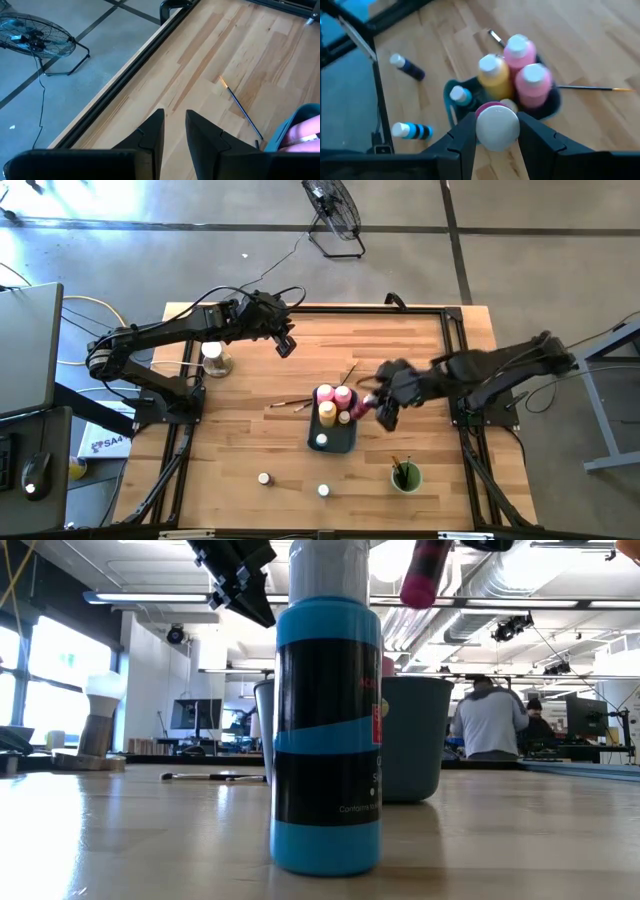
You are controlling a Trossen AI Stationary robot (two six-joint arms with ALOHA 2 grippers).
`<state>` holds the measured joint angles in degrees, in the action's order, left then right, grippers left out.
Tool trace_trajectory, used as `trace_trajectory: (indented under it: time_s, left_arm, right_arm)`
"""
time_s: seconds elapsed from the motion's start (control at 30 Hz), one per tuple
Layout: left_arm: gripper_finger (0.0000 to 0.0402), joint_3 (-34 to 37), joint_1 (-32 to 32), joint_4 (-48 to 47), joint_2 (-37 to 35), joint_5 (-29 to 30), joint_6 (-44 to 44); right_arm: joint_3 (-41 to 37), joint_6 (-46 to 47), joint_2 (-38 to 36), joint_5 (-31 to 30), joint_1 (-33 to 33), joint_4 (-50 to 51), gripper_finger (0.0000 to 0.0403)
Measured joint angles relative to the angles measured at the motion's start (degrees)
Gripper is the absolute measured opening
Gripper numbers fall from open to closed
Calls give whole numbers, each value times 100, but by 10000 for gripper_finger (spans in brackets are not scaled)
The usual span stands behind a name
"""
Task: Pick & Place Paint Supplies
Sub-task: Put the small pink and black paint bottle into the blue bin
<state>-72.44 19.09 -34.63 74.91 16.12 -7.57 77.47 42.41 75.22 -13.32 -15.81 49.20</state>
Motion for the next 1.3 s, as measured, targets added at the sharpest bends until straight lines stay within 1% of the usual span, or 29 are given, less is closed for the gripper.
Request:
trace_trajectory:
  time_s: [0.27, 0.43, 0.7, 0.87, 1.07, 1.3]
  left_arm:
    - [77, 0, 0, -75, 0, -20, 0]
    - [77, 0, 0, -236, 0, -22, 0]
    - [77, 0, 0, -305, 0, -15, 0]
    - [77, 0, 0, -302, 0, -15, 0]
    - [77, 0, 0, -299, 0, -12, 1]
    - [77, 0, 0, -293, 0, -22, 2]
  right_arm:
    - [0, 12, 739, 173, -270, -568, 121]
    - [0, 2, 978, 186, -272, -858, 118]
    - [-10, -78, 1327, 149, -248, -919, 120]
    - [-13, -426, 1351, 123, -105, -923, 117]
    - [-13, -628, 1351, 132, 72, -921, 119]
    - [-15, -659, 1371, 188, 175, -918, 120]
